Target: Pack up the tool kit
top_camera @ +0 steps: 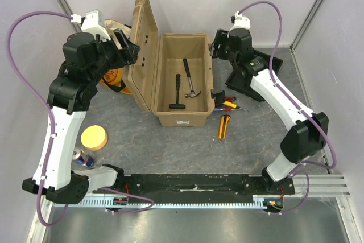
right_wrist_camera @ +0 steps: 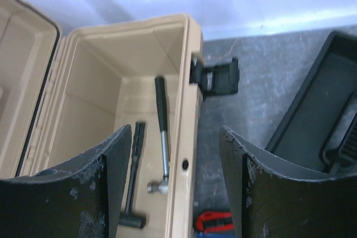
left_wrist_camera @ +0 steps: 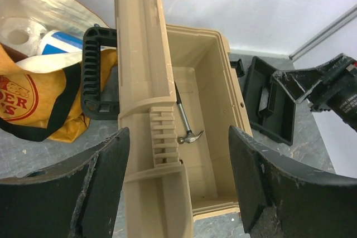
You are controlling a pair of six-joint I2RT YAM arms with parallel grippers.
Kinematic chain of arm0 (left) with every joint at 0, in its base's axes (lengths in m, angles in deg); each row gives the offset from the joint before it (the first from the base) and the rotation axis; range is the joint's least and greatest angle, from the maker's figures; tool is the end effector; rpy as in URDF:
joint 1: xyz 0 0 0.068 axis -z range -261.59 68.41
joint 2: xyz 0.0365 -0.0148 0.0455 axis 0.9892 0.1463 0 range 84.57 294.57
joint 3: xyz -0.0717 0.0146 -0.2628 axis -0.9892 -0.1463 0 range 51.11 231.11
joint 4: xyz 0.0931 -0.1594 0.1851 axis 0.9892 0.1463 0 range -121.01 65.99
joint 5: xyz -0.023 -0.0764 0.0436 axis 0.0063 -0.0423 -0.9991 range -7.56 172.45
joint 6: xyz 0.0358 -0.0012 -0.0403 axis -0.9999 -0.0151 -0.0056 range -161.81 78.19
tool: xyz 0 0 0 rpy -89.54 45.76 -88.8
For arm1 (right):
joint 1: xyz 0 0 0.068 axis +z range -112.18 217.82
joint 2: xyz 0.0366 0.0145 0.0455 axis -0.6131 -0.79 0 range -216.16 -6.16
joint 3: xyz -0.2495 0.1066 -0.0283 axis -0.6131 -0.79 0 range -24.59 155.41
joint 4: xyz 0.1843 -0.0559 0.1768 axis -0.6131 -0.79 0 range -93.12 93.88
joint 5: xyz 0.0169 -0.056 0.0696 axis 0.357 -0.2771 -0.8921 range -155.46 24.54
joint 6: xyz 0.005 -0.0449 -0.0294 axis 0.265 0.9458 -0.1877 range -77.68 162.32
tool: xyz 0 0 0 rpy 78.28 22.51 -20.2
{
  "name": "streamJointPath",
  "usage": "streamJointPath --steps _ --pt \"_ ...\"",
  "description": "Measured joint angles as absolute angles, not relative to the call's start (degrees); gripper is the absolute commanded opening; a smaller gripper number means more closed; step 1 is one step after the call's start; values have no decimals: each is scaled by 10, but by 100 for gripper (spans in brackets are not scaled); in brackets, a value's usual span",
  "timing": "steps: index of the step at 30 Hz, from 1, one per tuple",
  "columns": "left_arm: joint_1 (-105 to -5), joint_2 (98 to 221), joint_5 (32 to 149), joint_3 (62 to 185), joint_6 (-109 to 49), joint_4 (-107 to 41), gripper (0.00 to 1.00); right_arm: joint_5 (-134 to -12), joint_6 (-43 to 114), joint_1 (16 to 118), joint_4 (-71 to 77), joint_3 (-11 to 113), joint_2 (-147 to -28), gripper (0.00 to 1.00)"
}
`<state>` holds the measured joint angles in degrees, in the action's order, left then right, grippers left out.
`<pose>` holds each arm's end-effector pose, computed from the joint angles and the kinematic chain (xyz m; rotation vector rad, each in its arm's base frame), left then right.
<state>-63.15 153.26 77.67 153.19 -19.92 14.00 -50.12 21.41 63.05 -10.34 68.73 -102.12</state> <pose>0.1932 -0.0613 0.5222 -0.1149 1.7898 -0.4335 0.3646 0.1615 0.3933 0.1153 1.8621 0.3096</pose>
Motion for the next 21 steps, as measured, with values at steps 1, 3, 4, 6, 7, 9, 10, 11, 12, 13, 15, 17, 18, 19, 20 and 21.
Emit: streamJointPath --steps 1,3,4,6,7,9,10,11,12,13,15,17,18,19,20,21 --pt "-631 1537 783 1532 -201 140 77 -508 212 630 -104 670 -1008 70" --pt "-631 1548 795 1532 -208 141 77 -525 203 631 -107 629 -983 70" --pt "-631 1553 799 1532 -213 141 76 -532 198 632 -108 611 -974 70" --pt "-631 1559 815 1531 -227 142 76 -546 188 632 -112 570 -957 70" --pt "-631 1560 820 1530 -233 142 76 -552 182 630 -115 551 -950 70" --pt "-631 1561 829 1529 -245 142 76 -564 172 621 -123 521 -940 70" --pt "-631 1561 831 1529 -250 142 76 -570 166 614 -127 508 -937 70" --pt "-631 1561 831 1529 -255 142 76 -574 162 608 -130 499 -933 70" --pt "-631 1560 831 1529 -258 142 76 -577 160 605 -132 493 -930 70" --pt "-631 1560 830 1528 -263 142 76 -578 157 600 -136 485 -925 70" --pt "-631 1560 827 1526 -270 142 76 -575 152 594 -140 478 -917 71" --pt "-631 1559 825 1523 -277 142 76 -563 143 589 -144 475 -908 71" --pt "-631 1559 824 1523 -280 143 76 -555 139 588 -146 475 -904 71" --pt "-631 1559 824 1523 -282 143 76 -545 135 585 -147 475 -902 71" --pt "-631 1558 824 1523 -284 143 76 -529 132 580 -149 475 -902 71" --pt "-631 1557 823 1523 -287 143 76 -513 128 574 -151 475 -902 70"
